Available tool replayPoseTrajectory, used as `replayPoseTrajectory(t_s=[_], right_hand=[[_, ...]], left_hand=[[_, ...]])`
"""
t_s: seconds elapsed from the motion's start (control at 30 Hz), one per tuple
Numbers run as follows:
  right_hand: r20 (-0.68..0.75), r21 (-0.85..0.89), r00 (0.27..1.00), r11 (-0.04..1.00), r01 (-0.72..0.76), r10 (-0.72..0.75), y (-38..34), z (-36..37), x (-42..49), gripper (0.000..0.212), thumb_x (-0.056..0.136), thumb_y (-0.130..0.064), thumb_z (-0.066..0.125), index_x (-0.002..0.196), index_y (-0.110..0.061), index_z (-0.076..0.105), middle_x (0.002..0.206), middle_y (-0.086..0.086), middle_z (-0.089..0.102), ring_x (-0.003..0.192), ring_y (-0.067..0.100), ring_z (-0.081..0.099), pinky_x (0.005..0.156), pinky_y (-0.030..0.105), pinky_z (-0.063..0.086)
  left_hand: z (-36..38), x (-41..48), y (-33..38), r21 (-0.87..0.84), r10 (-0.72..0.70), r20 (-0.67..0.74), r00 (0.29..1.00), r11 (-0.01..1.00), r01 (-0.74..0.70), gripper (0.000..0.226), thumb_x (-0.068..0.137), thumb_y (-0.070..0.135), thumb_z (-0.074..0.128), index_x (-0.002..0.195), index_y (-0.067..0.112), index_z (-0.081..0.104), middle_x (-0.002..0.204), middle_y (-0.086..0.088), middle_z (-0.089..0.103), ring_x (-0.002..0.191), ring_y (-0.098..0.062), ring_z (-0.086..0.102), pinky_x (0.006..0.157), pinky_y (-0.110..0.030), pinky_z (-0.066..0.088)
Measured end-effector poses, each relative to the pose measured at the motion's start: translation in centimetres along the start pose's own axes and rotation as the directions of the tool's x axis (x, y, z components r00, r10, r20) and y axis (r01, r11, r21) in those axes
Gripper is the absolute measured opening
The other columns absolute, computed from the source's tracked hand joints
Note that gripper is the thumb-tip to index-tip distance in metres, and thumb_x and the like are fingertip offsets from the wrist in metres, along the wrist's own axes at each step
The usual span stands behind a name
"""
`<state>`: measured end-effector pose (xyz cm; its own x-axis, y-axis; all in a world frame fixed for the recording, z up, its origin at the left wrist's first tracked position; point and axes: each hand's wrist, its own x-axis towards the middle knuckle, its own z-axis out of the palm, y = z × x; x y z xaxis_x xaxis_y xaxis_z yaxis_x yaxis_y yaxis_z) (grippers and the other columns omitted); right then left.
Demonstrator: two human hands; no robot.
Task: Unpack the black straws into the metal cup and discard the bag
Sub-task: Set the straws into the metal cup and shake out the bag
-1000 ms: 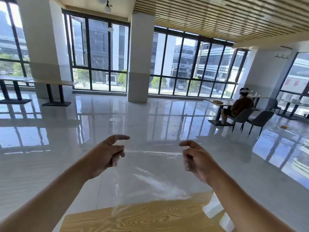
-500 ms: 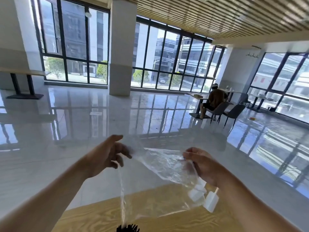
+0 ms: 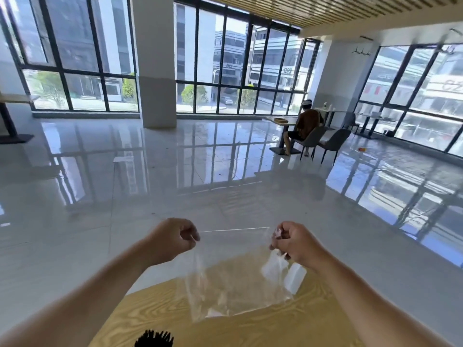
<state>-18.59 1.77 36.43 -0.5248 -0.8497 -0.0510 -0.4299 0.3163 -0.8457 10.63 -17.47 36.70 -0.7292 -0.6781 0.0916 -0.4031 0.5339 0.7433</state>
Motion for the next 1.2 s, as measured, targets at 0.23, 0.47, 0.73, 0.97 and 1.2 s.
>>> replayPoseTrajectory(t_s=[0.23, 0.47, 0.73, 0.97, 1.2], right_hand=[[0.017, -0.402, 0.999, 0.914, 0.05, -0.047, 7.6, -0.8, 2.9, 0.015, 0.089, -0.015, 0.064, 0.08, -0.027, 0.058, 0.083, -0.005, 0.064, 0.073, 0.017, 0.058, 0.068, 0.035, 0.05], [0.028, -0.61, 0.966, 0.761, 0.22, -0.256, 15.2, 1.4, 5.8, 0.012, 0.093, -0.008, 0.065, 0.094, -0.016, 0.056, 0.092, -0.003, 0.054, 0.09, 0.023, 0.056, 0.068, 0.036, 0.044], [0.324, -0.734, 0.941, 0.602, 0.315, -0.098, 29.4, 6.6, 4.6, 0.015, 0.101, -0.013, 0.06, 0.114, -0.021, 0.059, 0.118, 0.002, 0.059, 0.116, 0.03, 0.057, 0.095, 0.043, 0.051], [0.511, -0.683, 0.85, 0.66, 0.313, 0.126, 36.6, 9.1, 2.2, 0.047, 0.1, -0.052, 0.044, 0.139, -0.032, 0.06, 0.128, -0.011, 0.057, 0.125, 0.013, 0.052, 0.099, 0.029, 0.048], [0.427, -0.523, 0.888, 0.756, 0.395, -0.169, 33.4, 15.1, 6.8, 0.069, 0.105, -0.058, 0.034, 0.167, -0.029, 0.029, 0.173, 0.006, 0.031, 0.164, 0.033, 0.017, 0.133, 0.053, 0.014]], left_hand=[[9.0, 3.4, -1.2, 0.41, 0.058, -0.061, 0.996, 0.912, -0.028, 0.017, 0.08, 0.012, 0.067, 0.078, 0.026, 0.059, 0.077, 0.007, 0.062, 0.074, -0.021, 0.06, 0.065, -0.035, 0.048], [17.6, 3.9, -4.1, 0.618, 0.128, -0.123, 0.984, 0.786, -0.025, 0.033, 0.065, -0.005, 0.079, 0.082, 0.014, 0.058, 0.084, -0.008, 0.06, 0.076, -0.036, 0.066, 0.054, -0.041, 0.056], [31.1, -1.2, -11.4, 0.774, -0.191, 0.121, 0.974, 0.632, 0.027, 0.046, 0.055, 0.006, 0.091, 0.096, 0.015, 0.071, 0.093, -0.007, 0.065, 0.075, -0.027, 0.066, 0.048, -0.037, 0.057], [37.2, -5.5, -14.6, 0.713, -0.483, 0.225, 0.846, 0.674, 0.196, 0.059, 0.085, 0.073, 0.035, 0.111, 0.029, 0.065, 0.109, 0.006, 0.068, 0.105, -0.022, 0.065, 0.085, -0.039, 0.05], [38.5, 0.4, -16.1, 0.493, -0.253, -0.116, 0.96, 0.825, 0.277, 0.078, 0.093, 0.073, 0.045, 0.155, 0.027, 0.036, 0.171, -0.007, 0.028, 0.156, -0.035, 0.027, 0.124, -0.062, 0.027]])
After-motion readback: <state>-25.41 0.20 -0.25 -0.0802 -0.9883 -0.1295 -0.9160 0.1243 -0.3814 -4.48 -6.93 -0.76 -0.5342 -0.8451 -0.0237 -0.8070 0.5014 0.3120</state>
